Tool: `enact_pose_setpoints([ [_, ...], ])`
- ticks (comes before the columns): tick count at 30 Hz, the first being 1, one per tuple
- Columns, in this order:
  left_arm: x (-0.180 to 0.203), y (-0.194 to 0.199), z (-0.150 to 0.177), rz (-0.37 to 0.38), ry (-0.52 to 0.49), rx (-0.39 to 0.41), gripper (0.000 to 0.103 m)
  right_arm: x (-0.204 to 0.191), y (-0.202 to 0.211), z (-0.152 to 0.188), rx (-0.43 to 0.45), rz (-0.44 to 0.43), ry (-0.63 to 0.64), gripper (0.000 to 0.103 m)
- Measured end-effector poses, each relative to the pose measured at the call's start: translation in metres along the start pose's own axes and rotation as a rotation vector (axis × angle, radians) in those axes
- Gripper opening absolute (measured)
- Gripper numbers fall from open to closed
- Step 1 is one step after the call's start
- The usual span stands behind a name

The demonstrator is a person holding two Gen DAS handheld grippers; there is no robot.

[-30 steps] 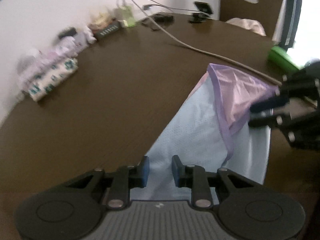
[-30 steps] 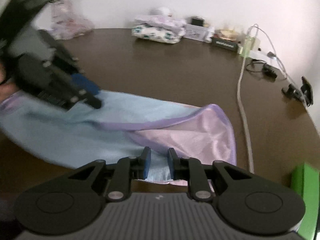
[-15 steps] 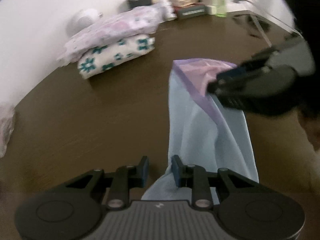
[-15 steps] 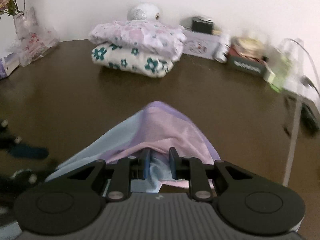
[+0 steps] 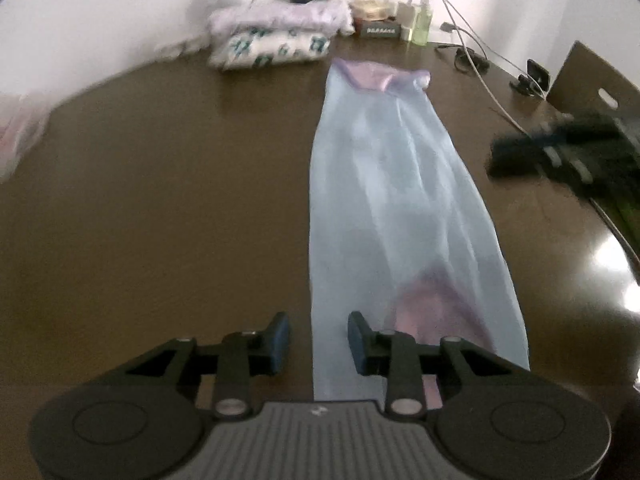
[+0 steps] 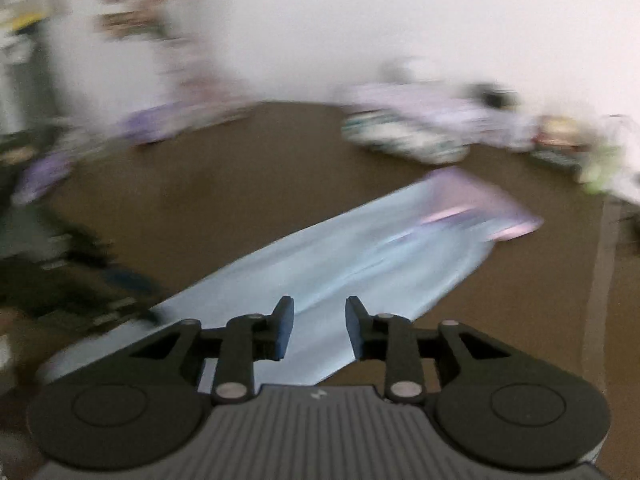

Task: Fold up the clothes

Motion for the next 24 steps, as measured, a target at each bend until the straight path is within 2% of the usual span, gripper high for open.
enact_pose_setpoints([
  [3, 0.004, 0.023, 0.021, -0.011, 0.102, 0.036, 0.029, -0.068, 0.031, 0.032, 0.011, -0.129, 0.045, 0.028],
  [4, 0.007, 0.030, 0.028, -0.015, 0.132, 0.049, 0.029, -0.080, 0.031, 0.041, -0.010, -0.153, 0.064, 0.028],
  [7, 0.022, 0.045, 0.040, -0.034, 0.162, 0.077, 0.028, -0.098, 0.028, 0.067, -0.075, -0.159, 0.142, 0.026],
  [8, 0.027, 0.048, 0.043, -0.032, 0.190, 0.089, 0.027, -0.097, 0.034, 0.070, -0.073, -0.156, 0.158, 0.026],
  [11, 0.060, 0.056, 0.050, 0.040, 0.233, 0.107, 0.026, -0.087, 0.057, 0.079, -0.090, -0.151, 0.179, 0.026],
  [14, 0.102, 0.061, 0.055, 0.149, 0.196, 0.091, 0.026, -0.067, 0.082, 0.092, -0.126, -0.114, 0.167, 0.026],
  [17, 0.128, 0.072, 0.063, 0.231, 0.128, 0.084, 0.027, -0.055, 0.111, 0.107, -0.148, -0.088, 0.164, 0.027],
  [19, 0.130, 0.081, 0.063, 0.249, 0.076, 0.123, 0.030, -0.050, 0.128, 0.110, -0.116, -0.078, 0.180, 0.029],
  [20, 0.129, 0.086, 0.063, 0.253, 0.048, 0.141, 0.034, -0.047, 0.138, 0.107, -0.072, -0.087, 0.181, 0.030],
  [21, 0.130, 0.092, 0.063, 0.266, 0.016, 0.161, 0.035, -0.046, 0.146, 0.105, -0.033, -0.110, 0.181, 0.031],
  [23, 0.136, 0.104, 0.063, 0.308, -0.055, 0.212, 0.045, -0.047, 0.164, 0.103, 0.038, -0.174, 0.192, 0.044],
  [24, 0.140, 0.109, 0.064, 0.328, -0.091, 0.235, 0.048, -0.050, 0.167, 0.105, 0.043, -0.196, 0.209, 0.044],
])
Point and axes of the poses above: each gripper's, at about its wrist camera, not at the fingertips, and y roughly against the way its jaws point, x to its right, z to its underside, the point moved 10 cm from there along -y, roughly the way its jaws point, and after that the axes turned 13 degrees about x, right-handed, at the moved point
